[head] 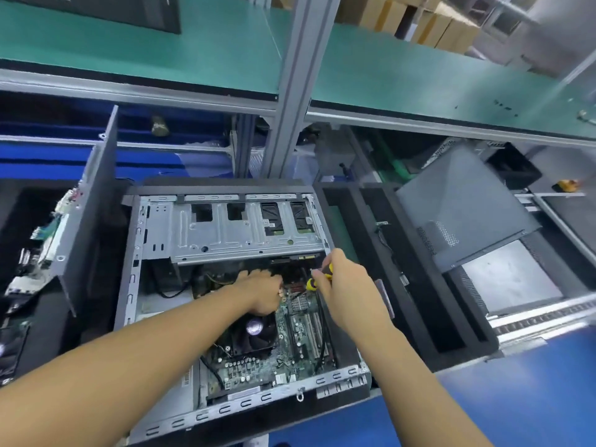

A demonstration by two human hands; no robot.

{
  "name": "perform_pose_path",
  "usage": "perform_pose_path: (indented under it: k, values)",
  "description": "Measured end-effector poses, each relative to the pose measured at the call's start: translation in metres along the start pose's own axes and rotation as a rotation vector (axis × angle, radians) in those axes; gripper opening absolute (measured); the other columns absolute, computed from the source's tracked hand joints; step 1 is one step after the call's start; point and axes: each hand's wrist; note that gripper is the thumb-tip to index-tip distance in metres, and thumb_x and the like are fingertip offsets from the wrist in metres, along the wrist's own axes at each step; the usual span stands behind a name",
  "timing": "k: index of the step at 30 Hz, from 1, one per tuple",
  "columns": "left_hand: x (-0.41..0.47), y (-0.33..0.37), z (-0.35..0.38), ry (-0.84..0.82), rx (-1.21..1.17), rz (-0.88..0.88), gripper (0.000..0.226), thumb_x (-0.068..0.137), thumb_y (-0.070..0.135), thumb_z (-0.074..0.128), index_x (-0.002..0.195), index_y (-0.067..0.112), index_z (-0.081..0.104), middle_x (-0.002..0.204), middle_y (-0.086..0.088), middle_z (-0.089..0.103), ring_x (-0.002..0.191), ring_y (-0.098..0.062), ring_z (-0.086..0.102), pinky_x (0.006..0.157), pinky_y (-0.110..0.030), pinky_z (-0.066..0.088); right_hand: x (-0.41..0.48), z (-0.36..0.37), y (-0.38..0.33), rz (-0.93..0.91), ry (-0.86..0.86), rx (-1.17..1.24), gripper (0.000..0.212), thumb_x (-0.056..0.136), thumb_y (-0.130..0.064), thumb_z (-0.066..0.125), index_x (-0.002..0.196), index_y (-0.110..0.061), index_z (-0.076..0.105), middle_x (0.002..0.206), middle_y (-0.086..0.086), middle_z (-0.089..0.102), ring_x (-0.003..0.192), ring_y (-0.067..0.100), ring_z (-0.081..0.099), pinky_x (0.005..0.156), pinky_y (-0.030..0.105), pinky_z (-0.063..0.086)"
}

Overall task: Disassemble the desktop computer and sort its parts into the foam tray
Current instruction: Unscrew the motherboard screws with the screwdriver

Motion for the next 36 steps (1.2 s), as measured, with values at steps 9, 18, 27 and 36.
perform_pose_path:
  k: [9, 18, 27, 36]
  values:
    - [0.009, -0.005, 0.006, 0.178, -0.259, -0.005, 0.022, 0.09, 0.029, 0.063, 0.11, 0.038, 0.067, 0.121, 0.013, 0.065, 0.118, -0.014, 0.055, 0.094, -0.039, 0.046, 0.03, 0.036, 0.006, -0.056, -0.123, -0.067, 0.019, 0.101, -0.031, 0.052, 0.106, -0.014, 0.046, 0.093, 0.003, 0.061, 0.076, 0.023, 0.049, 0.062, 0.035, 0.04]
    - [0.019, -0.005, 0.014, 0.195, -0.356, -0.105, 0.01, 0.088, 0.043, 0.063, 0.095, 0.044, 0.071, 0.103, 0.021, 0.067, 0.105, -0.01, 0.06, 0.095, -0.037, 0.046, 0.044, 0.045, 0.021, -0.191, -0.16, -0.063, 0.02, 0.101, -0.033, 0.051, 0.104, -0.014, 0.046, 0.088, -0.002, 0.056, 0.072, 0.02, 0.048, 0.059, 0.03, 0.036]
    - [0.021, -0.006, 0.019, 0.194, -0.392, -0.13, 0.009, 0.087, 0.046, 0.068, 0.094, 0.045, 0.073, 0.113, 0.023, 0.068, 0.108, -0.008, 0.058, 0.101, -0.041, 0.042, 0.046, 0.047, 0.027, -0.256, -0.173, -0.098, 0.023, 0.101, -0.033, 0.051, 0.107, -0.012, 0.046, 0.099, 0.006, 0.062, 0.073, 0.021, 0.044, 0.059, 0.031, 0.033]
    - [0.013, -0.001, 0.015, 0.223, -0.371, -0.119, 0.005, 0.09, 0.046, 0.063, 0.091, 0.047, 0.068, 0.116, 0.016, 0.066, 0.119, -0.015, 0.055, 0.113, -0.051, 0.026, 0.044, 0.047, 0.021, -0.267, -0.174, -0.207, 0.032, 0.1, -0.042, 0.049, 0.108, -0.012, 0.046, 0.094, 0.005, 0.064, 0.07, 0.02, 0.049, 0.054, 0.029, 0.036]
Point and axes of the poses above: each hand's wrist, its own x-axis towards the middle knuckle, its own z-axis out of the palm, y = z × x
